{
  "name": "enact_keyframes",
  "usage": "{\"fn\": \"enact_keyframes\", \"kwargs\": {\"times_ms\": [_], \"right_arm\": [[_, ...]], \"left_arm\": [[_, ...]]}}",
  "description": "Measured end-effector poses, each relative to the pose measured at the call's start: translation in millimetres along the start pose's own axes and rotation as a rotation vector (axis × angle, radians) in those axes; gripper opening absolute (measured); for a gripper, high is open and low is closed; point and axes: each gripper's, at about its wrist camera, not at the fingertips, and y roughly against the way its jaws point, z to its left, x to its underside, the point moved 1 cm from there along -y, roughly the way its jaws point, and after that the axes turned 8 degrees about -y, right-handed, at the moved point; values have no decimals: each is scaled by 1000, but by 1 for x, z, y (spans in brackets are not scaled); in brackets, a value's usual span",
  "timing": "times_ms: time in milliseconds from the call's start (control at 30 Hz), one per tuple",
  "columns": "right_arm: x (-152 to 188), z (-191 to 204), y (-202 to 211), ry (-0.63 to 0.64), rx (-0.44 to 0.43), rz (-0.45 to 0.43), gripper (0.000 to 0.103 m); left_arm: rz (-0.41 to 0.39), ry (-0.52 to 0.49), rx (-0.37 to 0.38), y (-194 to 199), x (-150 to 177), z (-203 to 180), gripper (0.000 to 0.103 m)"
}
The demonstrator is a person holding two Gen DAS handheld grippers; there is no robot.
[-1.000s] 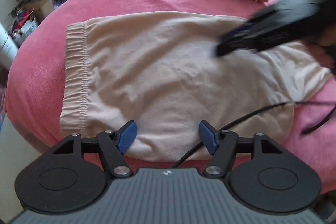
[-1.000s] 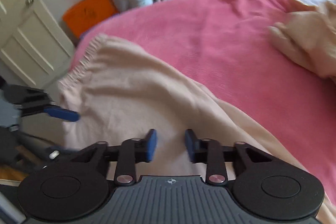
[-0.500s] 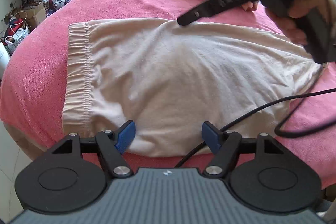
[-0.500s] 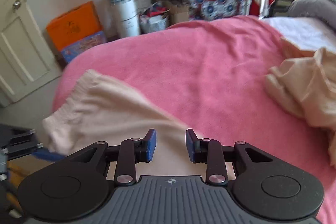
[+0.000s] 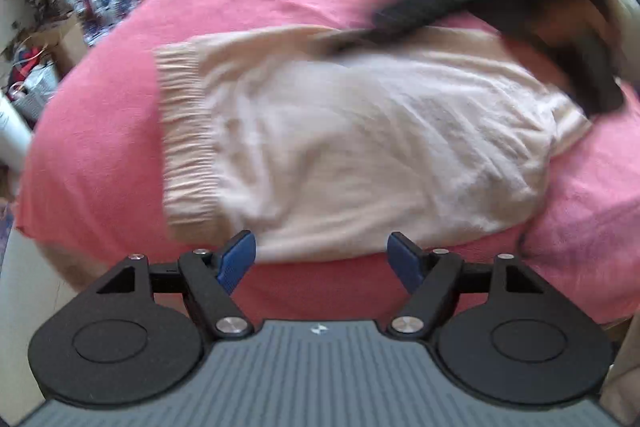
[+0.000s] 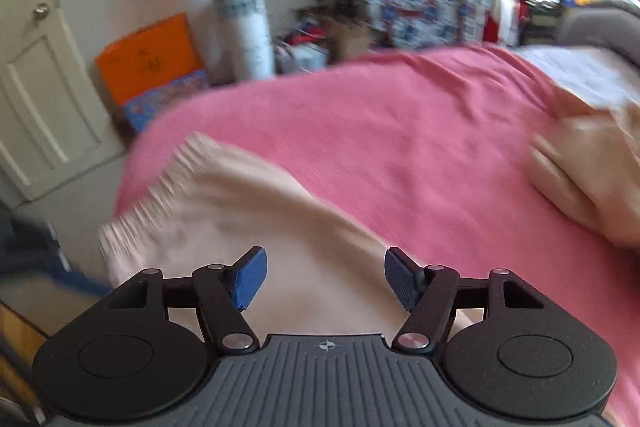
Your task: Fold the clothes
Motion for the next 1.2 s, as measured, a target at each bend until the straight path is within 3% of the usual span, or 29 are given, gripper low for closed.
{"fn": "enact_keyframes", "kwargs": {"times_ms": [100, 200, 367, 467, 567, 733, 867, 967, 1067, 1133, 1200], "right_arm": [[61, -8, 23, -46, 64, 116, 67], [111, 1, 56, -96, 81, 150, 69], [128, -7, 87, -273, 71, 211, 73], [133, -52, 118, -516, 157, 99, 74], [153, -116, 155, -779, 322, -25, 75], [219, -223, 217, -1191, 594, -255, 77], [270, -282, 241, -1388, 665, -438, 77], [305, -314, 238, -1540, 550, -560, 77], [350, -335, 228, -1737, 294, -746, 77], [376, -339, 227, -1788, 158, -890, 76], [392, -340, 230, -1799, 60, -958, 74]], "left_arm": [[-13, 50, -55, 14, -13, 18, 74], [-47, 15, -65, 15, -37, 19, 74], [-118, -174, 48, -13, -78, -29, 75], [-124, -247, 133, -37, -93, -65, 76], [-108, -318, 179, -59, -101, -100, 76], [-75, -422, 208, -79, -105, -149, 76], [-69, -492, 212, -88, -110, -179, 76], [-77, -542, 261, -93, -125, -202, 76], [-112, -611, 312, -106, -152, -234, 76], [-136, -648, 348, -119, -172, -259, 76], [-160, -683, 378, -132, -191, -285, 76]]}}
